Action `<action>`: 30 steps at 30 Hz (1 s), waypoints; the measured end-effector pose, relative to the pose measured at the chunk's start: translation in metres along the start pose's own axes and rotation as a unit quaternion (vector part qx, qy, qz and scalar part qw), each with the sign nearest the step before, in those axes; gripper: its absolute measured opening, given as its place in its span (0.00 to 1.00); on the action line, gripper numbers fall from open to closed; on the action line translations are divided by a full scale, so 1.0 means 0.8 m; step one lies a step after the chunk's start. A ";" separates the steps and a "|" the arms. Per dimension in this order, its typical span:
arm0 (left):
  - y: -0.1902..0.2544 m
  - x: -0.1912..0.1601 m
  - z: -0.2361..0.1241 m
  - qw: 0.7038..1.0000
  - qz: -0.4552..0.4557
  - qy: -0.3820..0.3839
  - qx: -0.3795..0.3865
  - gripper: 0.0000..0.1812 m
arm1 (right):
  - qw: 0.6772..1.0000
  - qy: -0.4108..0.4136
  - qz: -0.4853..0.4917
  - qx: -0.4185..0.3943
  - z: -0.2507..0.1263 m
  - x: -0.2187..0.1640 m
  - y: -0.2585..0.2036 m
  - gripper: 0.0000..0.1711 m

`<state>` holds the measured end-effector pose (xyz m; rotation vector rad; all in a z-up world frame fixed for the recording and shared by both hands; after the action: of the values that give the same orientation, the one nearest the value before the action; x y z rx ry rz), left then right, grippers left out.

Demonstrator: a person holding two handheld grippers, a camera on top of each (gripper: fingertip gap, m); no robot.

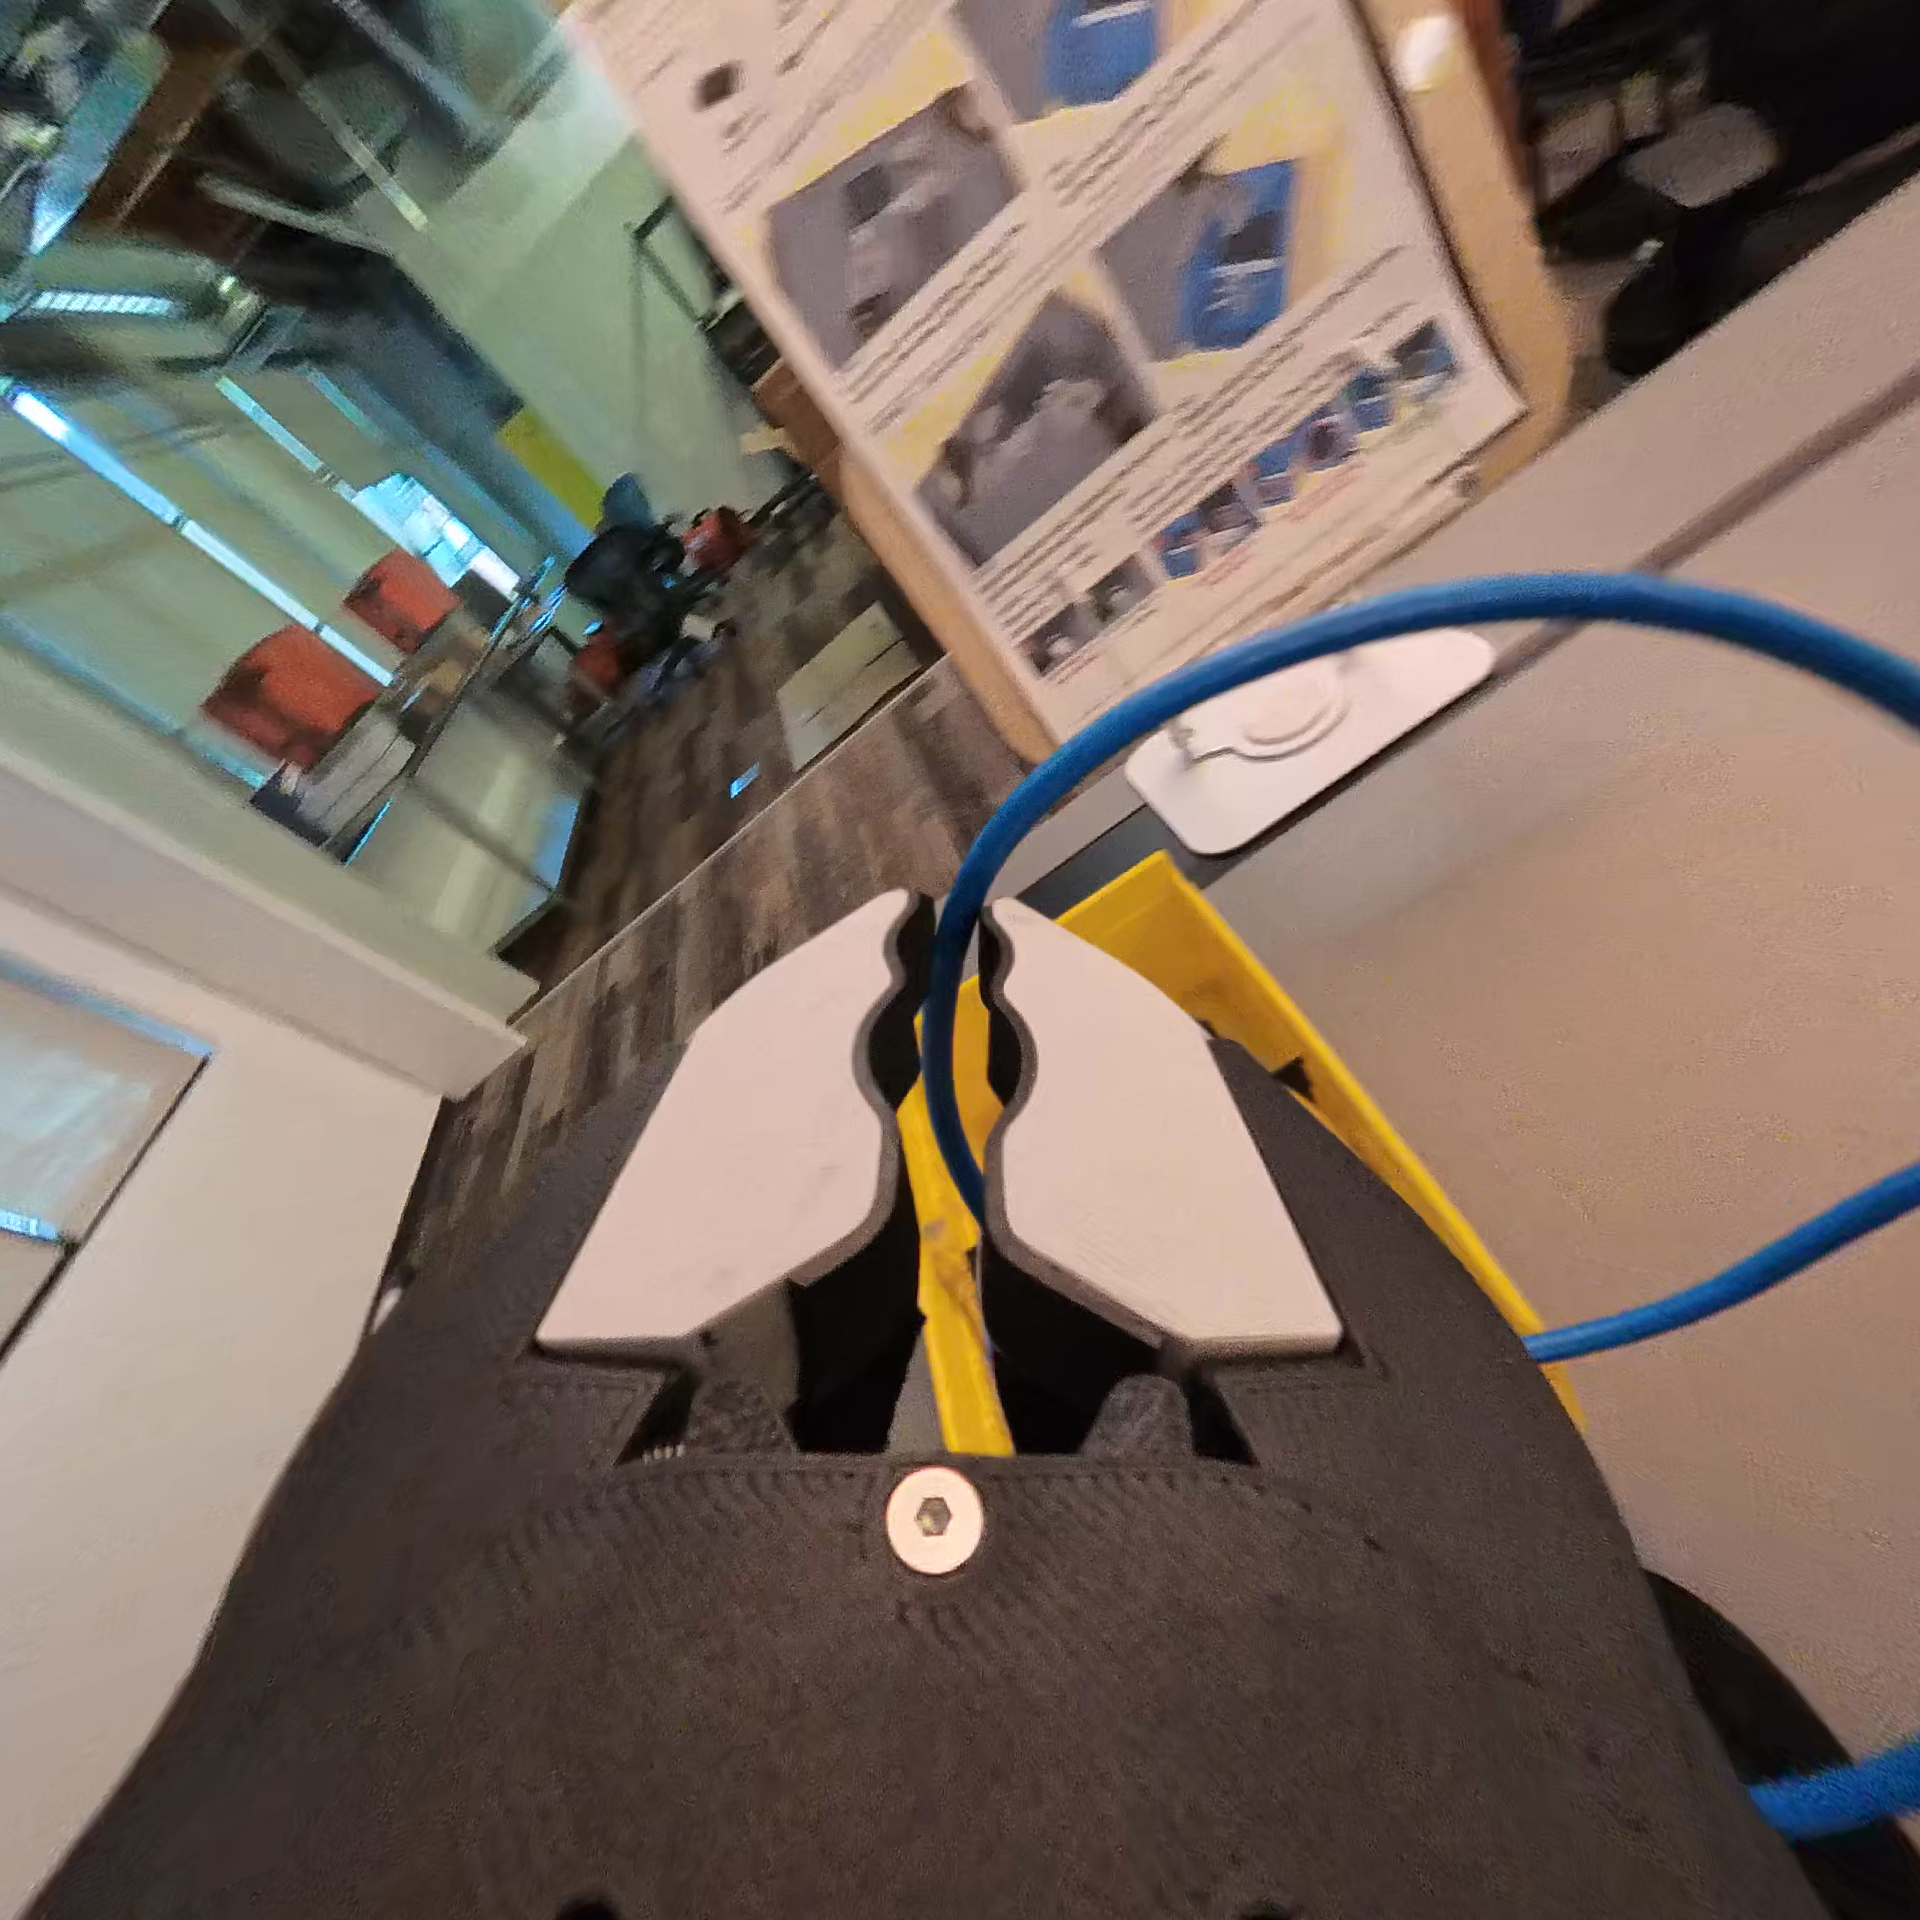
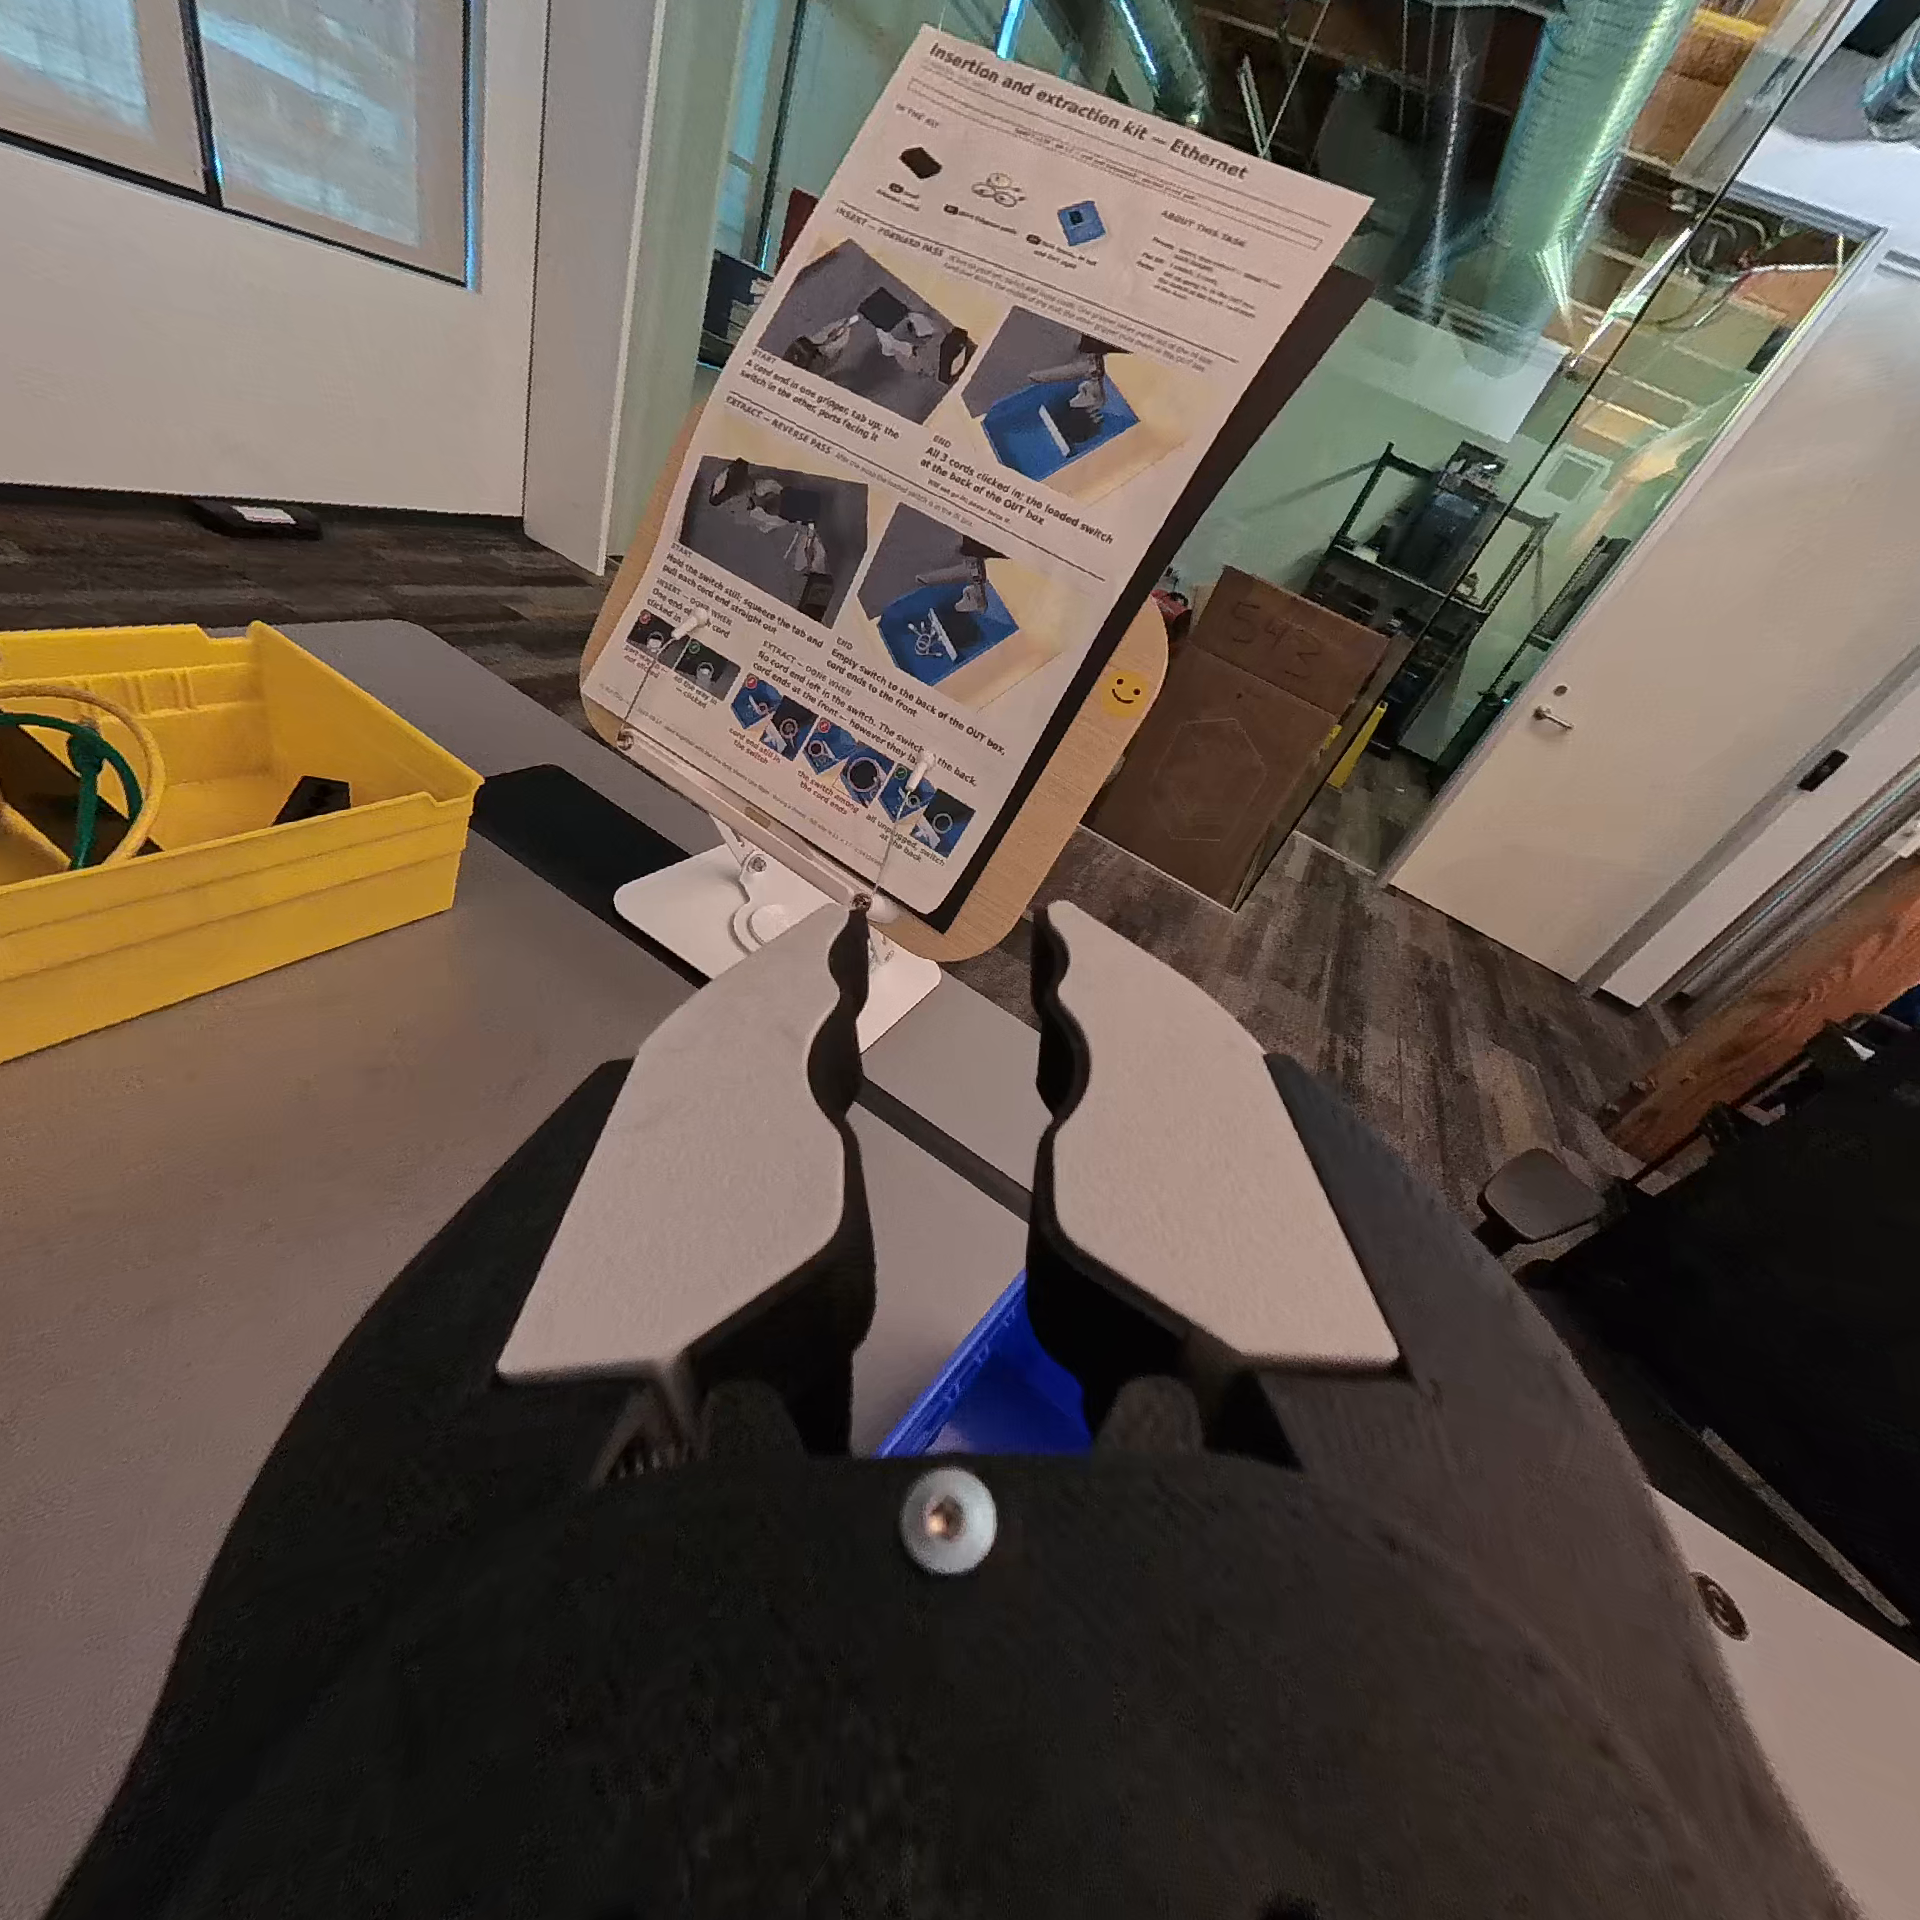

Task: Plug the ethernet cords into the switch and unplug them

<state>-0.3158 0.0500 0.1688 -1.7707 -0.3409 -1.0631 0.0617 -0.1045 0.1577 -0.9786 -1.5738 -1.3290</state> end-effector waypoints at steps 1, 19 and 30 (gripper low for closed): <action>0.020 0.009 0.005 1.000 0.016 0.006 -0.013 0.04 | 1.000 -0.002 0.001 0.001 -0.001 -0.001 0.001 0.18; 0.382 -0.056 0.117 0.939 0.192 -0.142 -0.247 0.03 | 0.784 -0.479 0.370 -0.143 -0.193 -0.333 0.114 0.29; 0.403 -0.078 0.132 0.930 0.121 -0.190 -0.291 0.20 | 0.744 -0.513 0.426 -0.048 -0.177 -0.395 0.093 0.05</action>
<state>-0.0903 0.0074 -0.0886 -2.4872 -0.0267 -0.6710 0.2566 -0.2495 -0.0999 -2.3789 -1.3710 -0.1287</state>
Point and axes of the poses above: each gripper's, where its closed fingertips meet, z out along the fingers, x out of its top, y = z × x across the jaws, the point moved 2 cm from there along -z, back along the fingers, and after that the axes turned 9 degrees about x, right-handed, at the moved point
